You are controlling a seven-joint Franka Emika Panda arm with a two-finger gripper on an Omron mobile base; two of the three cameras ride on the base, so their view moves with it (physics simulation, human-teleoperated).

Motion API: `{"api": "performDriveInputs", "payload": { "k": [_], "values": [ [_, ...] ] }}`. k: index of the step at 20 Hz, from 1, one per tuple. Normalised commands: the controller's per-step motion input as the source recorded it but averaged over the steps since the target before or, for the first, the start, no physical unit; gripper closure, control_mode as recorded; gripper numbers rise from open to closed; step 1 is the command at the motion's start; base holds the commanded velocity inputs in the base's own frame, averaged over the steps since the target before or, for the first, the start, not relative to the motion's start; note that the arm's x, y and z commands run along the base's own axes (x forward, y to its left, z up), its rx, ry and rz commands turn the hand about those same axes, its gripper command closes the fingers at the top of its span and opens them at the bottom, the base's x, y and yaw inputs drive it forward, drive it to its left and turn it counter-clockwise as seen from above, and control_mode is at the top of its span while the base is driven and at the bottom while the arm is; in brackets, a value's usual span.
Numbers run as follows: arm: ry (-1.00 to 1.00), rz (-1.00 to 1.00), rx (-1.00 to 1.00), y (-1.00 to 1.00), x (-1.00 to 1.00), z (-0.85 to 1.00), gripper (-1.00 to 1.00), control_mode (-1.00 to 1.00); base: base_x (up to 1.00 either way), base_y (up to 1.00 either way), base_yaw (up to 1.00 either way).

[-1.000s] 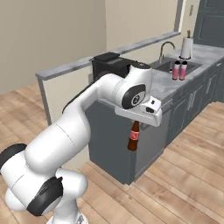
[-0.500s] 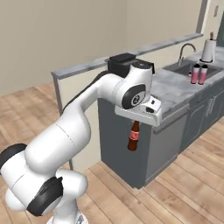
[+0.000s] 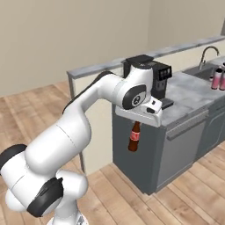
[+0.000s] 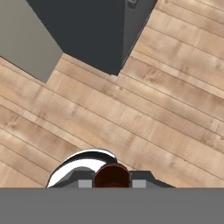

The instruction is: Place the large bottle from the dining counter next to the other large bottle outside the sink, and place the small bottle from the dining counter next to the other small bottle inside the sink.

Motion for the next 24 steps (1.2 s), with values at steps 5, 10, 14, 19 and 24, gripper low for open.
{"api": "performDriveInputs", "payload": {
  "k": [5,10,14,19,24],
  "values": [
    [0.00,0.00,0.00,0.00,0.00,0.00,1.00,1.00,0.00,0.00,0.25],
    [0.00,0.00,0.00,0.00,0.00,0.00,1.00,1.00,0.00,0.00,0.25],
    [0.00,0.00,0.00,0.00,0.00,0.00,1.00,1.00,0.00,0.00,0.25],
    [0.00,0.00,0.00,0.00,0.00,0.00,1.00,1.00,0.00,0.00,0.25],
    [0.00,0.00,0.00,0.00,0.00,0.00,1.00,1.00,0.00,0.00,0.25]
  ]
}}
